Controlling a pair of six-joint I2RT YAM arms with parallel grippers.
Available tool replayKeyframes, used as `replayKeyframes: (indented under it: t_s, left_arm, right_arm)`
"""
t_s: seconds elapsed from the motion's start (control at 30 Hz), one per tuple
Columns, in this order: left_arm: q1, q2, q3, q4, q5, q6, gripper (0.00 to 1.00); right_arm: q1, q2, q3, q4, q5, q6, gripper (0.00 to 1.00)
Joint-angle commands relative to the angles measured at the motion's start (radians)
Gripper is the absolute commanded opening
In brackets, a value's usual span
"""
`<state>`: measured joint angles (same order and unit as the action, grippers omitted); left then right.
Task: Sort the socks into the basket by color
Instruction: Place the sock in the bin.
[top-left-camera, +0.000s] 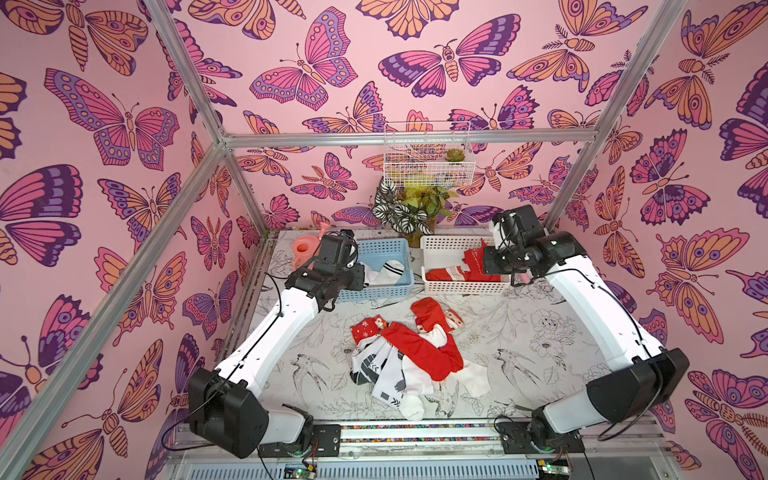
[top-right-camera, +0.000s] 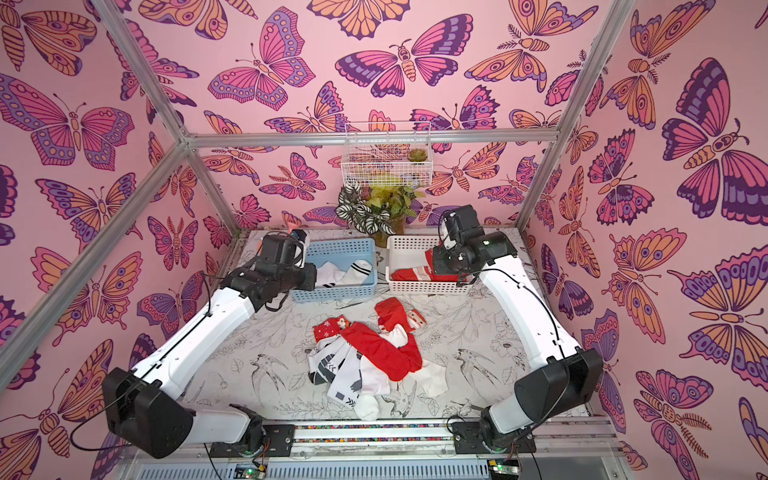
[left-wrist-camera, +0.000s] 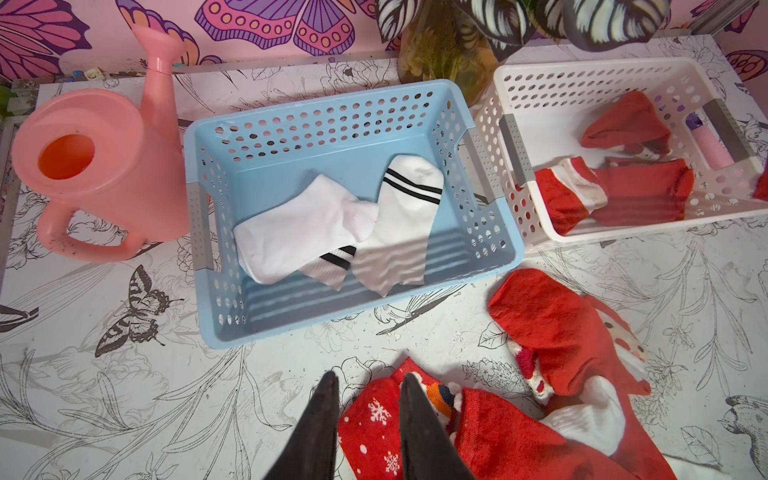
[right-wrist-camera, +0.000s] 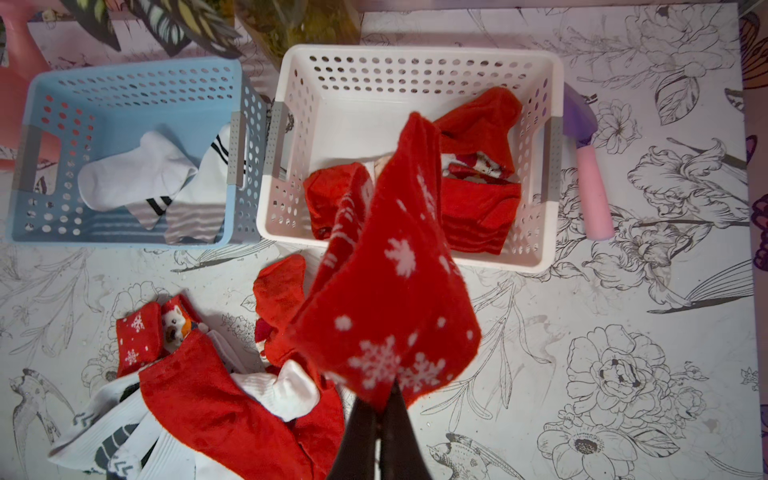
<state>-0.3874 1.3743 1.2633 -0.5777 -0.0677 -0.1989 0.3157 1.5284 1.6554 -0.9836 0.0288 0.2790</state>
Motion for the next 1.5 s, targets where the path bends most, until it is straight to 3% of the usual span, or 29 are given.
replayKeyframes:
  t_s: [0.0, 0.53, 0.87, 1.47]
  left_arm:
    - [-0.005, -0.011, -0.02, -0.011, 0.013, 0.007, 0.28]
    - [-0.005, -0.021, -0.022, -0.011, 0.011, 0.008, 0.29]
    - [-0.005, -0.015, -0.022, -0.011, 0.012, 0.008, 0.29]
    - [-0.005, -0.015, -0.022, -0.01, 0.014, 0.008, 0.29]
  right_arm:
    - [-0.029, 0.031, 0.048, 0.023, 0.007, -0.018, 0.03]
    - [-0.102, 0.206, 0.095, 0.104, 0.088, -0.035, 0.02]
    - [-0.102, 0.261, 0.098, 0.133, 0.182, -0.052, 0.02]
    - [-0.068, 0.394, 0.17, 0.146, 0.224, -0.064, 0.02]
